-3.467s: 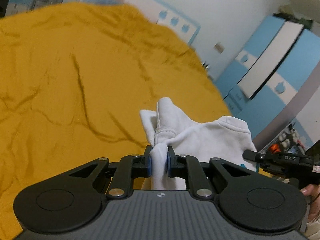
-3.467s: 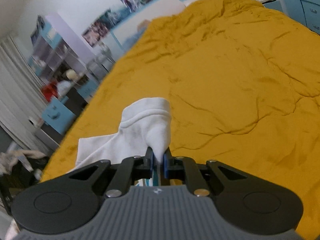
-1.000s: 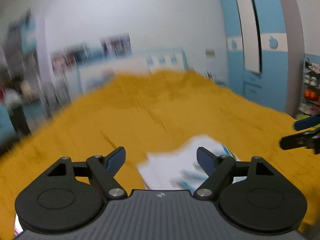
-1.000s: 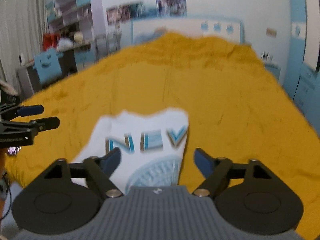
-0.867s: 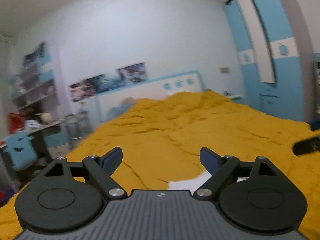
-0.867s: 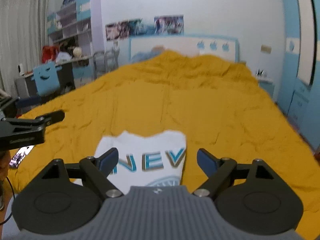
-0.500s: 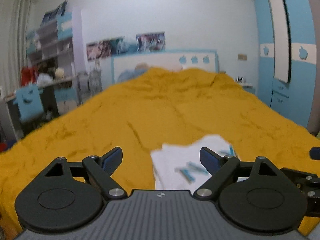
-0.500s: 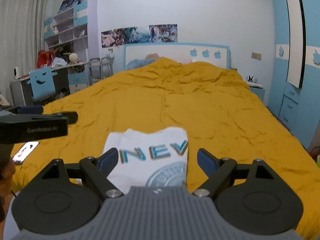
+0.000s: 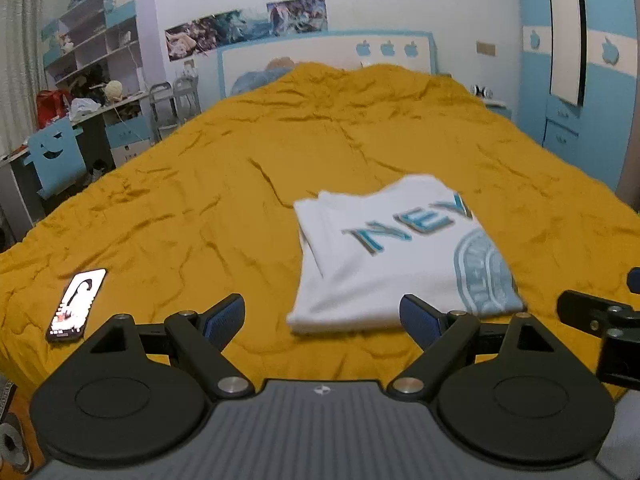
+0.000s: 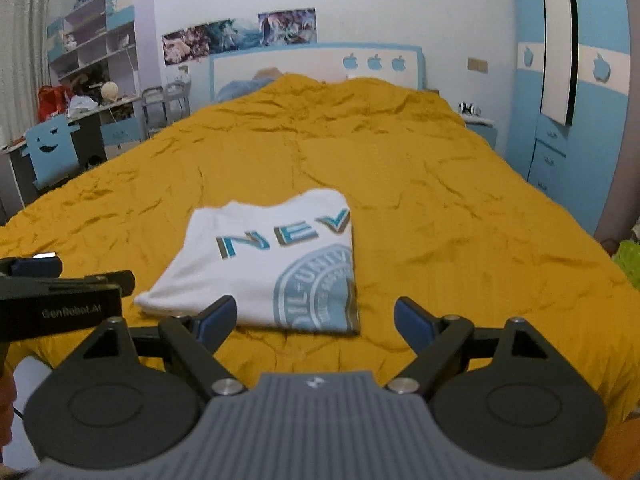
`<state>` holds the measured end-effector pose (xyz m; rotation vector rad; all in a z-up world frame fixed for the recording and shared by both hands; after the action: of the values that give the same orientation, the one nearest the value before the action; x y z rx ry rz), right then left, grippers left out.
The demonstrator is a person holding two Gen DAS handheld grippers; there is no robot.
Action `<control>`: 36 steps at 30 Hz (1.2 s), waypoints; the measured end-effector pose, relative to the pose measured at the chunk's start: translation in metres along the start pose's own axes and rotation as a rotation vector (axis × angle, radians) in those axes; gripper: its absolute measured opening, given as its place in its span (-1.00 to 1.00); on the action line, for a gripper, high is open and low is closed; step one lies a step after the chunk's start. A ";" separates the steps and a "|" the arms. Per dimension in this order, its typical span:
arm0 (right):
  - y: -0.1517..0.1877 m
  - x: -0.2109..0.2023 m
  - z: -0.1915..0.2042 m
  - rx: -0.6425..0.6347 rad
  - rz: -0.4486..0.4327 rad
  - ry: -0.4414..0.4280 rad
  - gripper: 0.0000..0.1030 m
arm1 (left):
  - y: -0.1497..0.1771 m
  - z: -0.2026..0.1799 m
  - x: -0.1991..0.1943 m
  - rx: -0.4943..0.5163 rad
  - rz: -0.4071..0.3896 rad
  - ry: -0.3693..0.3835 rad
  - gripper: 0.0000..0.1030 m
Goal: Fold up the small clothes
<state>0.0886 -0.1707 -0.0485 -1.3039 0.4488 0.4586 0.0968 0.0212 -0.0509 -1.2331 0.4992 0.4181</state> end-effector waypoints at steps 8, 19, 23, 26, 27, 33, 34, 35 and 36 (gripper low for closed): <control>0.011 0.015 -0.001 -0.004 0.073 -0.010 0.59 | 0.009 -0.006 0.003 -0.019 0.050 0.020 0.98; 0.008 0.016 0.000 -0.018 0.068 -0.016 0.59 | 0.009 -0.006 0.003 -0.017 0.059 0.029 0.98; 0.008 0.014 0.001 -0.023 0.060 -0.018 0.59 | 0.009 -0.007 0.003 -0.019 0.057 0.029 0.98; 0.009 0.013 0.001 -0.019 0.060 -0.018 0.59 | 0.009 -0.006 0.003 -0.018 0.057 0.029 0.98; 0.009 0.013 0.000 -0.020 0.060 -0.018 0.59 | 0.009 -0.006 0.003 -0.017 0.057 0.029 0.98; 0.009 0.014 0.000 -0.019 0.060 -0.018 0.59 | 0.009 -0.007 0.003 -0.016 0.058 0.030 0.98; 0.008 0.014 -0.001 -0.018 0.060 -0.018 0.59 | 0.009 -0.007 0.003 -0.016 0.057 0.031 0.98; 0.008 0.014 -0.001 -0.018 0.059 -0.018 0.59 | 0.009 -0.007 0.003 -0.016 0.058 0.031 0.98; 0.008 0.014 -0.001 -0.017 0.057 -0.019 0.59 | 0.009 -0.007 0.003 -0.016 0.058 0.031 0.98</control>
<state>0.0954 -0.1687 -0.0631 -1.3048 0.4678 0.5230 0.0937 0.0173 -0.0614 -1.2443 0.5599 0.4537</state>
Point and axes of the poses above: each gripper's, at about its wrist camera, not at the fingertips, and x roughly the way its jaws point, z to its left, y to its underside, the point moved 4 cm from there along x, roughly the way its jaws point, and after that the axes turned 11 degrees about x, right-handed, at the moved point
